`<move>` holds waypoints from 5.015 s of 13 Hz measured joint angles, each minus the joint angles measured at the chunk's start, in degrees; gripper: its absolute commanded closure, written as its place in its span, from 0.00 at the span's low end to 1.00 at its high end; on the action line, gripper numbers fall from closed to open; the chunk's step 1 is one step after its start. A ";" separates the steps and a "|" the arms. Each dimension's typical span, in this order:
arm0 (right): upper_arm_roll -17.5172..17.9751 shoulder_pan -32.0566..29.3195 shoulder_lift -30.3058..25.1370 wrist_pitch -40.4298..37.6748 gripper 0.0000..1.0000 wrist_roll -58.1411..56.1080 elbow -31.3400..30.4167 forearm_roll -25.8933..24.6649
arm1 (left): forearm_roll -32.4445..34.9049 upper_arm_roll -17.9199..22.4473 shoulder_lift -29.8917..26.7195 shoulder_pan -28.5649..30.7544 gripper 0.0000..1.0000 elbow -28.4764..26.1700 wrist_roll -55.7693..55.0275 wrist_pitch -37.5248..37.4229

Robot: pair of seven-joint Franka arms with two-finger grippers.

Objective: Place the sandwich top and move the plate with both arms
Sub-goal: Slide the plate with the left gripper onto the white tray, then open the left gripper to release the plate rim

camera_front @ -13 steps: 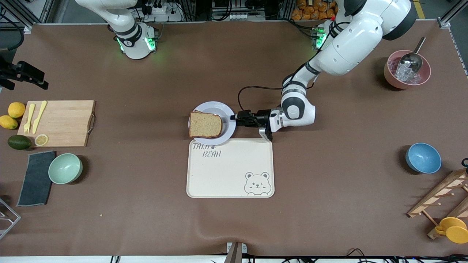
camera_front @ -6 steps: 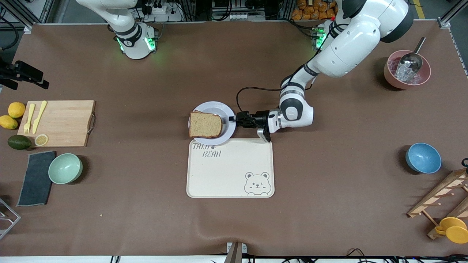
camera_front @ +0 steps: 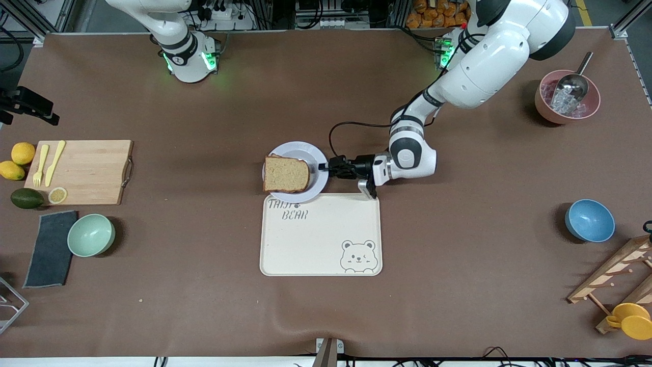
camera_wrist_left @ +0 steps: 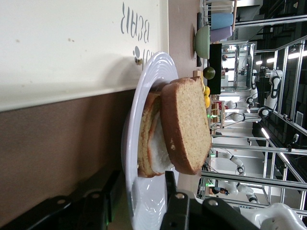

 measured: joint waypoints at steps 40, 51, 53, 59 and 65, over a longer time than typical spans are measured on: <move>1.10 0.80 -0.07 2.09 0.00 0.44 -0.22 2.12 | -1.36 -9.39 -2.28 14.97 1.00 4.47 -0.88 0.05; 1.20 0.84 -0.07 2.00 0.00 0.44 -0.26 2.13 | 10.35 1.23 2.75 19.59 1.00 9.04 -7.10 -9.35; 1.20 0.85 -0.07 2.00 0.00 0.44 -0.27 2.13 | 11.72 1.82 4.38 19.56 1.00 9.94 -7.10 -9.54; 1.21 0.85 -0.07 2.00 0.00 0.44 -0.27 2.13 | 12.01 2.23 5.59 18.87 1.00 10.66 -7.10 -9.55; 1.21 0.85 -0.07 2.00 0.00 0.44 -0.27 2.13 | 12.01 3.21 6.10 17.33 0.98 10.75 -7.10 -9.65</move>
